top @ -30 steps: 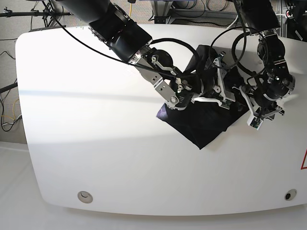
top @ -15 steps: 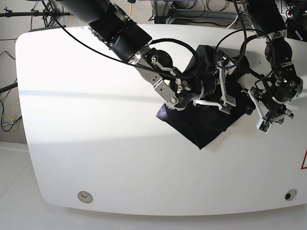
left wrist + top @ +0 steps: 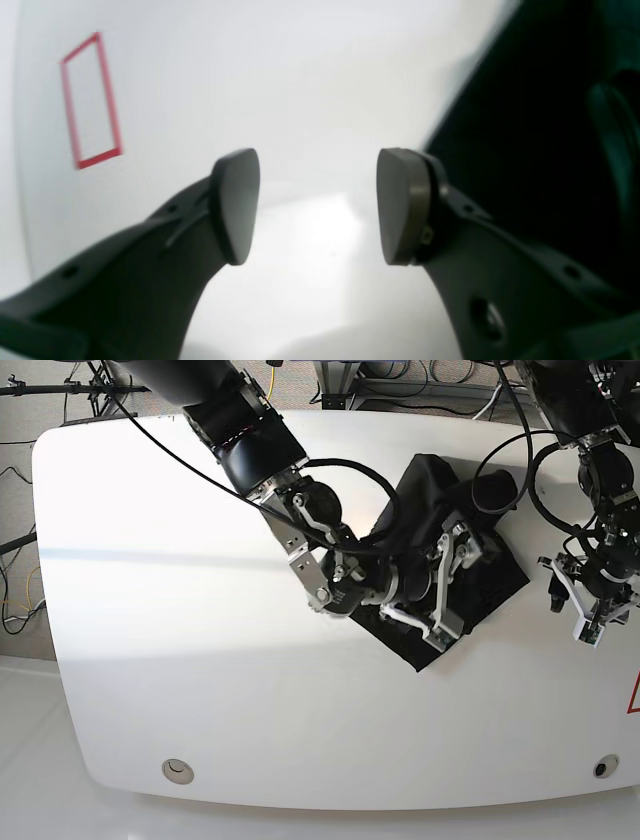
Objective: Fold the T-shirt properly
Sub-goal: 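Drag the folded bundle with the right gripper, rotating it on the table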
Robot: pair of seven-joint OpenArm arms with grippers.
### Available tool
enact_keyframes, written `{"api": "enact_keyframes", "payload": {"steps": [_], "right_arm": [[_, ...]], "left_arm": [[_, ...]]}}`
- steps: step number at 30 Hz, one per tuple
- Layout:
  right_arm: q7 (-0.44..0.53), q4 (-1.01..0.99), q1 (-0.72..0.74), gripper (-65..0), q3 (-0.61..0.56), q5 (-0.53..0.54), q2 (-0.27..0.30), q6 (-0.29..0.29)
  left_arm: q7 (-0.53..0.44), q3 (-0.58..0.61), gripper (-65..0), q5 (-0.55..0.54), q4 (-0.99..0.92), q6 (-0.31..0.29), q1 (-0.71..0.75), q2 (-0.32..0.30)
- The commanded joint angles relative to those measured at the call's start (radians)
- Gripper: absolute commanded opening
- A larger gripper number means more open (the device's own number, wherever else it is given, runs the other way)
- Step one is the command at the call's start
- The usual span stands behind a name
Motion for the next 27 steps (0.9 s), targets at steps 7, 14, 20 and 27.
{"api": "enact_keyframes", "payload": {"steps": [7, 14, 20, 27], "right_arm": [[0.017, -0.033, 0.119, 0.0, 0.036, 0.012, -0.014, 0.006], [0.026, -0.177, 0.209, 0.0, 0.036, 0.012, -0.014, 0.006], [0.096, -0.286, 0.263, 0.0, 0.034, 0.012, -0.014, 0.006], [0.147, -0.406, 0.314, 0.0, 0.006, 0.01, -0.014, 0.01]], "left_arm": [[-0.016, 0.002, -30.7, -0.011, 0.019, -0.001, 0.038, 0.012], [-0.011, 0.005, -30.7, -0.011, 0.073, -0.001, 0.092, 0.055], [0.006, 0.029, -30.7, -0.011, 0.138, -0.001, 0.126, 0.09], [0.107, 0.031, -30.6, -0.012, 0.151, -0.001, 0.121, 0.094]]}}
